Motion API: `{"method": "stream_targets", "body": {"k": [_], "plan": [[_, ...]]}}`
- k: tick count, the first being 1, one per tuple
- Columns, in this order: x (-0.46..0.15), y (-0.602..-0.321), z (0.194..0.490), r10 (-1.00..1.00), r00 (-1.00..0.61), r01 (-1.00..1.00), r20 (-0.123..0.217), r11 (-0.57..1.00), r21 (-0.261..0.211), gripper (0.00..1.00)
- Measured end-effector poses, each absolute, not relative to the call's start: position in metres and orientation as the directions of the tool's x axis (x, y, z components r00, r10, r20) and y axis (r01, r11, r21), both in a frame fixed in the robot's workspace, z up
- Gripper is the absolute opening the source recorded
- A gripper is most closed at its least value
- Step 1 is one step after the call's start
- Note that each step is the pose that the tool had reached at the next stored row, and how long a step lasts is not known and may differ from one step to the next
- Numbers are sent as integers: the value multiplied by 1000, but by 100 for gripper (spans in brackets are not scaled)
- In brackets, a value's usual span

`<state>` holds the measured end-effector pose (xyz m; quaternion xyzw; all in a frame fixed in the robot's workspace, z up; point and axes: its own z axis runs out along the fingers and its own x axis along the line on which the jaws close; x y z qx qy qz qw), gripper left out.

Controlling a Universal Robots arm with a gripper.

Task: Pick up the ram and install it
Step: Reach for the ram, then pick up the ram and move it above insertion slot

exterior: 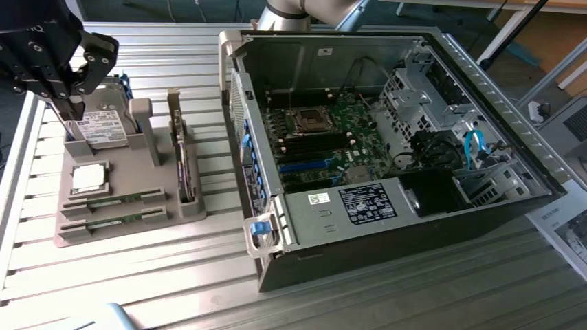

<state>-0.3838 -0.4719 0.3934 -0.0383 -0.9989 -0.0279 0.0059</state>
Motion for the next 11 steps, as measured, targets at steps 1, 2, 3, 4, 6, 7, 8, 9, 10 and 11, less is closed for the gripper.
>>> {"method": "stream_targets", "body": {"k": [1, 2, 3, 4, 6, 7, 8, 9, 10, 11], "plan": [[-384, -472, 393, 76, -997, 77, 14, 996, 55, 10], [-384, -472, 393, 76, -997, 77, 14, 995, 55, 10], [-384, -472, 392, 76, -997, 77, 14, 996, 55, 10], [-384, -473, 391, 76, -997, 77, 14, 996, 55, 10], [-384, -473, 391, 76, -997, 77, 14, 996, 55, 10], [-384, -473, 391, 76, -997, 77, 14, 996, 55, 10], [-384, -473, 391, 76, -997, 77, 14, 996, 55, 10], [-384, -473, 390, 76, -997, 77, 14, 996, 55, 10], [-384, -473, 390, 76, -997, 77, 14, 996, 55, 10], [-384, -473, 390, 76, -997, 77, 14, 996, 55, 10]]}}
